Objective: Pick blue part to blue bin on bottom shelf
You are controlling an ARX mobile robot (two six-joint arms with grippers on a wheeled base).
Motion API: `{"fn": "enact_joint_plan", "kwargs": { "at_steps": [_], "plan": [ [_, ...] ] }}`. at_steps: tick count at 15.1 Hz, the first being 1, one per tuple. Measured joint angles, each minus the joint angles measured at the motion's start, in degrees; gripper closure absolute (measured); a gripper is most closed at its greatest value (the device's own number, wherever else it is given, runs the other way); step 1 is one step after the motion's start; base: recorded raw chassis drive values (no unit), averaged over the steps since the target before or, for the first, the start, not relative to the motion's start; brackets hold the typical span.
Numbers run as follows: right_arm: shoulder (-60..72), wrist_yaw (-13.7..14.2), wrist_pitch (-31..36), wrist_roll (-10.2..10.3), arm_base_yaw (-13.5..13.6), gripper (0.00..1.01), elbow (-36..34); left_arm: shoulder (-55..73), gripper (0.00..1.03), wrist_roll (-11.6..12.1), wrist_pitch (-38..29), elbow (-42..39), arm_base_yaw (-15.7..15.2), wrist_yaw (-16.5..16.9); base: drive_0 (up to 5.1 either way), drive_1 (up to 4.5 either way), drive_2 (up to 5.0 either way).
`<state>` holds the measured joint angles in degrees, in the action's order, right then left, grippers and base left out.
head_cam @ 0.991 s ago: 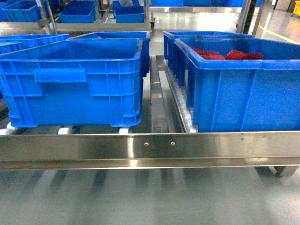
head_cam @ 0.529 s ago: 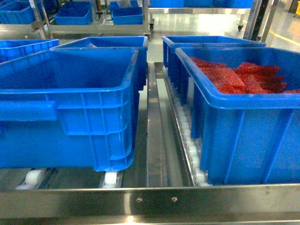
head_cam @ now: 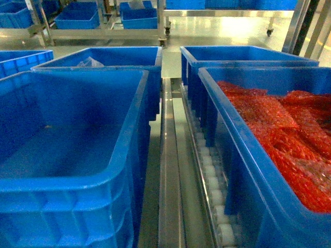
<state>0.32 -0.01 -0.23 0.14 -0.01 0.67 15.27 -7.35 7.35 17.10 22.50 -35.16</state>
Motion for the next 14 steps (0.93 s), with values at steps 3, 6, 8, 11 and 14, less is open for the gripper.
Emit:
{"fn": "enact_joint_plan", "kwargs": {
  "at_steps": [3, 6, 8, 11, 14],
  "plan": [
    [-0.02, 0.02, -0.04, 0.0, 0.0, 0.03, 0.0, 0.15, 0.6, 0.0, 0.0, 0.0, 0.0, 0.02, 0.0, 0.0, 0.0],
    [-0.02, 0.02, -0.07, 0.0, 0.0, 0.03, 0.0, 0.07, 0.6, 0.0, 0.0, 0.0, 0.0, 0.02, 0.0, 0.0, 0.0],
    [-0.02, 0.02, -0.07, 0.0, 0.0, 0.03, 0.0, 0.07, 0.6, 0.0, 0.0, 0.0, 0.0, 0.02, 0.0, 0.0, 0.0],
    [-0.02, 0.02, -0.07, 0.0, 0.0, 0.03, 0.0, 0.04, 0.6, 0.0, 0.0, 0.0, 0.0, 0.02, 0.0, 0.0, 0.0],
    [-0.02, 0.02, -0.07, 0.0, 0.0, 0.03, 0.0, 0.07, 0.6, 0.0, 0.0, 0.0, 0.0, 0.02, 0.0, 0.0, 0.0]
  ]
}}
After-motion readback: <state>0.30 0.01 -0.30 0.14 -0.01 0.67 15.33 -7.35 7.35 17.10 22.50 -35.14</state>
